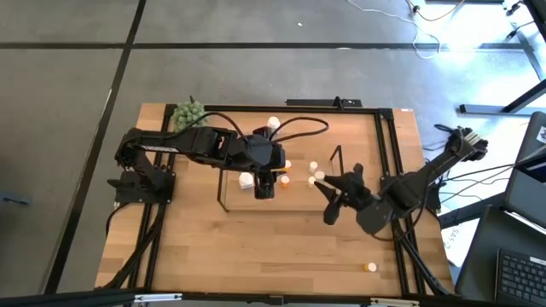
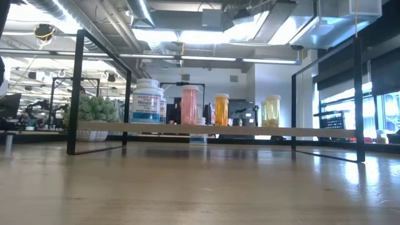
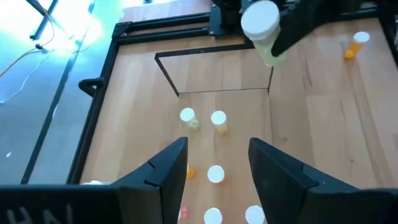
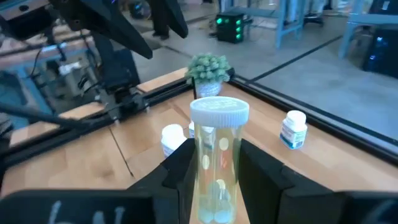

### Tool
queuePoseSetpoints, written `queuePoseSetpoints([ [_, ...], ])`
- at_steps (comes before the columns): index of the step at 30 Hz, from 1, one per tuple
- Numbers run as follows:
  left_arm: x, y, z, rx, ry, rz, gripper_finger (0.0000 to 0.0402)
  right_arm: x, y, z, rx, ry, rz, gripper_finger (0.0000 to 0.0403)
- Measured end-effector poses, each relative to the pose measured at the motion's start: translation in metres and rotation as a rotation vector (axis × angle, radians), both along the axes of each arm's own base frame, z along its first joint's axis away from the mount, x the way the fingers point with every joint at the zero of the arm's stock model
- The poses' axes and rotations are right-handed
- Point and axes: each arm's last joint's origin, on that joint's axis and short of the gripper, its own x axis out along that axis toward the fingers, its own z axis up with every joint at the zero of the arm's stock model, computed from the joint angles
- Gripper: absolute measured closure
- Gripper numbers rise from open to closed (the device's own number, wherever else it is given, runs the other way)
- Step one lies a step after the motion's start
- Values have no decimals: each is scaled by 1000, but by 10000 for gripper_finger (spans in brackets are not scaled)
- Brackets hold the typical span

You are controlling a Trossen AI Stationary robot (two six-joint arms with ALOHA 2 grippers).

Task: Pick and place medicine bottles onto shelf by color
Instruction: Put the yellow pill bottle on the shelf aligned with the other yellow pill bottles

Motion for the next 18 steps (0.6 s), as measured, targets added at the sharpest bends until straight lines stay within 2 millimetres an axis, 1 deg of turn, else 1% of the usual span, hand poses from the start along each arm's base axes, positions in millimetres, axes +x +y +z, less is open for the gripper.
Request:
queuePoseSetpoints([
  [5, 0, 5, 0, -3, 0, 12, 238, 8, 18, -14, -22, -33, -36, 295],
  [9, 1, 8, 0, -12, 0, 20, 238, 9, 29, -16, -6, -63, -19, 295],
  [14, 1, 7, -1, -39, -4, 37, 238, 3, 40, -18, -13, -61, 18, 295],
  [18, -2, 8, -4, -97, 22, 83, 238, -8, 51, -17, -27, -96, 16, 295],
])
